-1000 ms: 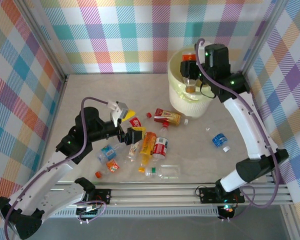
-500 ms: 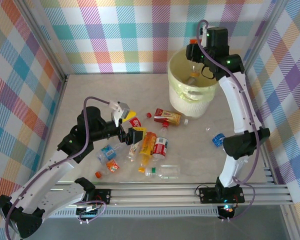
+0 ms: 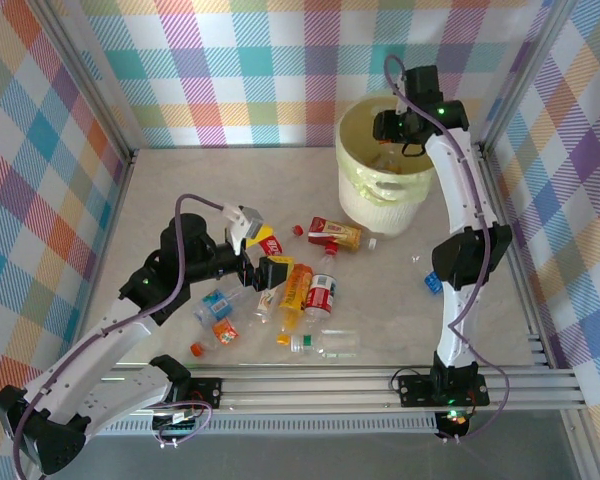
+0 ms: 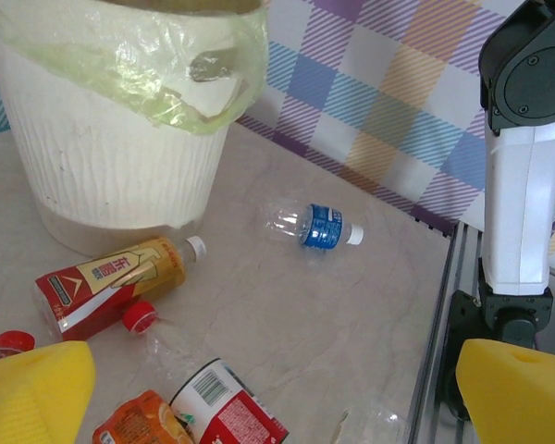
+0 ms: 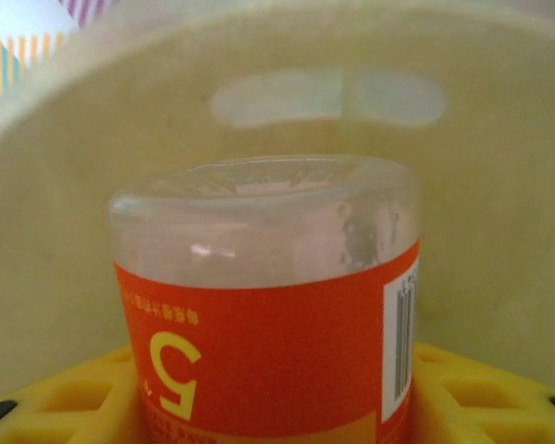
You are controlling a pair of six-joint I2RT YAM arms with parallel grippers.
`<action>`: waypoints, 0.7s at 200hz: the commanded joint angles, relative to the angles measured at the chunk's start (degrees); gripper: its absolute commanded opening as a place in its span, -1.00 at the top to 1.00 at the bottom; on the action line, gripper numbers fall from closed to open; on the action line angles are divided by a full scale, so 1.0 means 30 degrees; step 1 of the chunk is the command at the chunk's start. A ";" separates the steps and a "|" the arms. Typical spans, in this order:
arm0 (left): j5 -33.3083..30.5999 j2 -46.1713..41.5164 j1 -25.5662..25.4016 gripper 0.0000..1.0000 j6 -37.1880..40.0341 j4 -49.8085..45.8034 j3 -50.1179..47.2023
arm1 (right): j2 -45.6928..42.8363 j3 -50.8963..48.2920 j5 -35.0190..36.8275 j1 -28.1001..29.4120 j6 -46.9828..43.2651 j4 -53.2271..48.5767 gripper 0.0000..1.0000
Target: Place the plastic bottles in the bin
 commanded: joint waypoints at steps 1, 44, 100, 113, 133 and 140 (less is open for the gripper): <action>-0.0215 -0.0006 0.0031 -1.00 0.0292 -0.0596 0.0068 | 0.0612 0.0792 -0.0963 -0.0021 -0.0212 -0.1280 0.00; -0.0347 0.0295 0.0002 -1.00 0.0353 -0.0940 0.0152 | 0.1562 0.0591 -0.1269 -0.0034 -0.0267 -0.2082 0.00; -0.0733 0.0531 0.0002 -1.00 0.0697 -0.0302 -0.0300 | 0.1760 0.0046 -0.1807 -0.0034 -0.0042 -0.1659 -0.05; -0.0999 0.0598 0.0016 -1.00 0.0875 -0.0624 -0.0221 | 0.1799 0.0024 -0.1954 -0.0048 0.0084 -0.1618 -0.09; -0.1153 0.0608 0.0002 -1.00 0.0991 -0.0385 -0.0477 | 0.1778 0.0086 -0.2075 -0.0034 0.0229 -0.1489 -0.21; -0.1118 0.0649 0.0002 -1.00 0.1046 -0.0397 -0.0506 | 0.1715 0.0090 -0.2060 -0.0034 0.0231 -0.1474 -0.25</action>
